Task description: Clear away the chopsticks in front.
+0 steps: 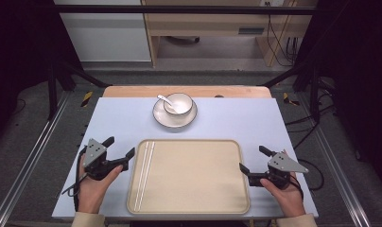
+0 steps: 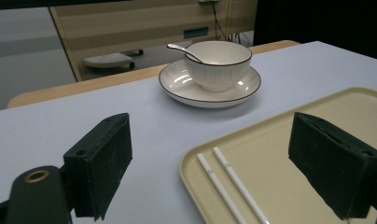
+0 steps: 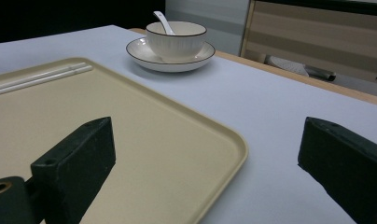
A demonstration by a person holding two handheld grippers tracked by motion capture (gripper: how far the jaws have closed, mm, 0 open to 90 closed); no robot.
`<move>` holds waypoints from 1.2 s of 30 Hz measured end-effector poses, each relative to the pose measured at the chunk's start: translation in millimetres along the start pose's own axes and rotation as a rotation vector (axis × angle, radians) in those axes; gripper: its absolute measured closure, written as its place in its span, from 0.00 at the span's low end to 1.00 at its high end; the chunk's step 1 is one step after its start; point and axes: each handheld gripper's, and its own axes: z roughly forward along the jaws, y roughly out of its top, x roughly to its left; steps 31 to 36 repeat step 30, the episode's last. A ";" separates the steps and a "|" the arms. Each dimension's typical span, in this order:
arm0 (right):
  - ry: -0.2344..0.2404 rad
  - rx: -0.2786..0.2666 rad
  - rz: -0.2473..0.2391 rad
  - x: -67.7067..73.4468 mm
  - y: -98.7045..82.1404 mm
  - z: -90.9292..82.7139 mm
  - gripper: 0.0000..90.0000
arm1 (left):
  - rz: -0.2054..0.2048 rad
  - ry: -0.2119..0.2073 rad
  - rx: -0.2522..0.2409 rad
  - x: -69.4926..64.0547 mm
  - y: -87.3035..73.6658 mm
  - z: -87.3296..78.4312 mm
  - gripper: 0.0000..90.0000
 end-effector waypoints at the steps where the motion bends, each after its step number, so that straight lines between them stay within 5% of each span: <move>1: 0.000 0.000 0.000 0.0 0.0 0.0 0.05 | 0.000 0.000 0.000 0.0 0.0 0.0 0.12; 15: 0.023 -0.030 -0.006 0.1 0.3 -0.8 0.03 | -0.047 -0.047 -0.103 34.3 -22.5 -20.4 0.08; 24: 0.022 -0.052 0.003 -1.3 0.9 -3.0 0.04 | -0.005 -0.104 -0.145 35.5 -24.1 -28.7 0.09; 36: 0.024 -0.055 -0.001 -0.5 1.4 -2.9 0.04 | -0.007 -0.112 -0.150 34.9 -25.7 -30.8 0.09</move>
